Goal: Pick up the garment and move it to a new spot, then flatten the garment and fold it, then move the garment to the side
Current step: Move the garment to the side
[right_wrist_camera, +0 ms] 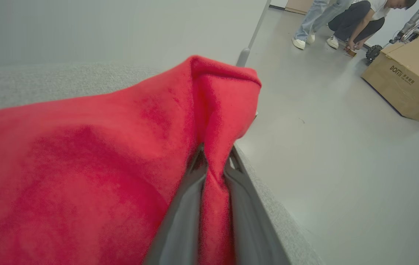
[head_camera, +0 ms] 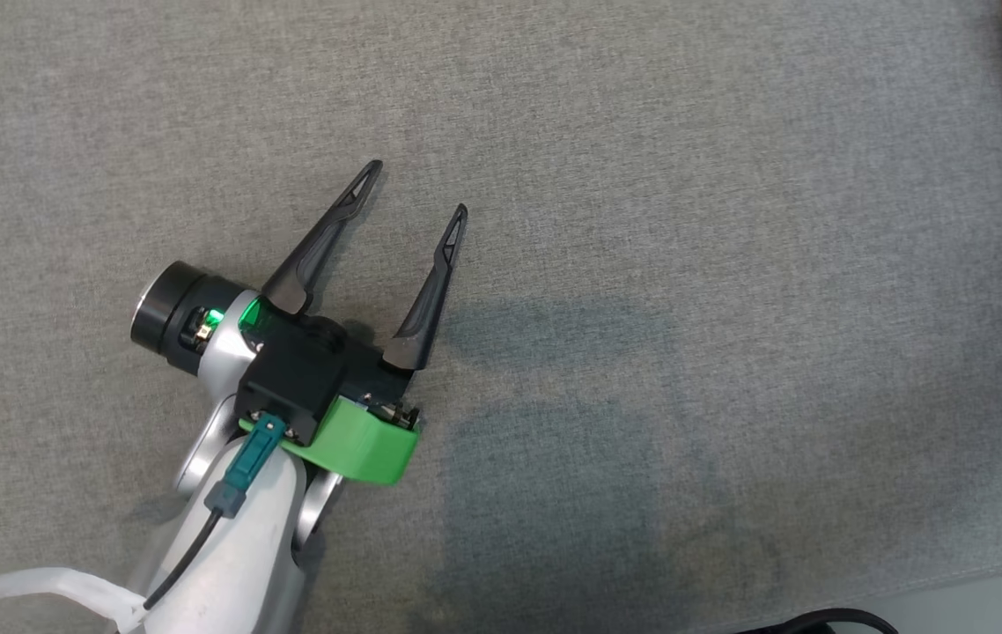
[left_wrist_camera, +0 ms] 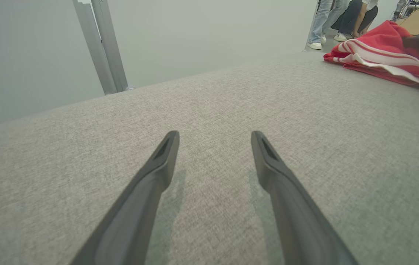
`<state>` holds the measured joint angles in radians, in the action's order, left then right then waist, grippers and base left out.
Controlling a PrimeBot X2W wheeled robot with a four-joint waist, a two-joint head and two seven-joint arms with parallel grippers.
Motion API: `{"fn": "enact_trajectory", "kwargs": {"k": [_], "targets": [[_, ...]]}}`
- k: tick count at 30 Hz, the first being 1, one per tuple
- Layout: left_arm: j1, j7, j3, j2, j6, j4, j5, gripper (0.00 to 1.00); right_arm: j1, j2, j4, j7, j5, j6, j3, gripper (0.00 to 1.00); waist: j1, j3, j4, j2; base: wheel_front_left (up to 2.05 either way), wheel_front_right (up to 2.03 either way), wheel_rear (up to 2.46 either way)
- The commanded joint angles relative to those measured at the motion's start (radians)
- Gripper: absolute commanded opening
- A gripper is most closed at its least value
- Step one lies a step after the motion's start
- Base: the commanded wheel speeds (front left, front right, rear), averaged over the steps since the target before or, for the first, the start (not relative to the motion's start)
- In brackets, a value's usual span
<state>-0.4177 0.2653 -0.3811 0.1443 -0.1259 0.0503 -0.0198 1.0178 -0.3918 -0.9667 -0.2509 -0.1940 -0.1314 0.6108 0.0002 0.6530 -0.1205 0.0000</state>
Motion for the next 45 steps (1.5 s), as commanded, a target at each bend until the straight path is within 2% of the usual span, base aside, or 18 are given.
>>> {"fn": "enact_trajectory", "kwargs": {"k": [1,7,12,18,28,32,45], "targets": [[0.012,-0.002,0.009,0.011,0.004,0.015,0.0,1.0,-0.003,0.001,-0.002,-0.001,-0.023,0.002,0.021,1.0,-0.0002,0.029,0.033,0.0,0.0,0.0,0.0],[0.014,-0.003,0.013,0.002,0.004,0.018,0.0,1.0,-0.001,0.048,0.034,-0.014,-0.119,0.002,0.095,1.0,-0.0002,0.002,0.035,0.0,0.0,0.0,0.0],[0.035,-0.002,0.021,-0.015,0.009,0.021,-0.01,1.0,-0.051,0.09,0.14,-0.014,-0.12,0.002,0.06,1.0,-0.0002,-0.06,0.048,0.0,0.0,0.0,0.0],[0.078,-0.002,0.053,-0.036,0.017,0.038,-0.029,1.0,-0.163,0.15,0.253,-0.014,-0.062,0.002,-0.044,1.0,-0.0002,-0.165,0.073,0.0,0.0,0.0,0.0],[0.18,-0.002,0.138,-0.062,0.034,0.08,-0.044,1.0,-0.411,0.236,0.393,-0.014,0.144,0.002,-0.265,1.0,-0.0002,-0.331,0.136,0.0,0.0,0.0,0.0],[0.22,-0.002,0.176,-0.068,0.039,0.108,-0.05,1.0,-0.507,0.251,0.427,-0.014,0.201,0.002,-0.349,1.0,-0.0002,-0.38,0.16,0.0,0.0,0.0,0.0],[0.321,-0.002,0.263,-0.083,0.048,0.194,-0.051,1.0,-0.724,0.305,0.486,-0.014,0.283,0.002,-0.481,1.0,-0.0002,-0.517,0.201,0.0,0.0,0.0,0.0]]}}
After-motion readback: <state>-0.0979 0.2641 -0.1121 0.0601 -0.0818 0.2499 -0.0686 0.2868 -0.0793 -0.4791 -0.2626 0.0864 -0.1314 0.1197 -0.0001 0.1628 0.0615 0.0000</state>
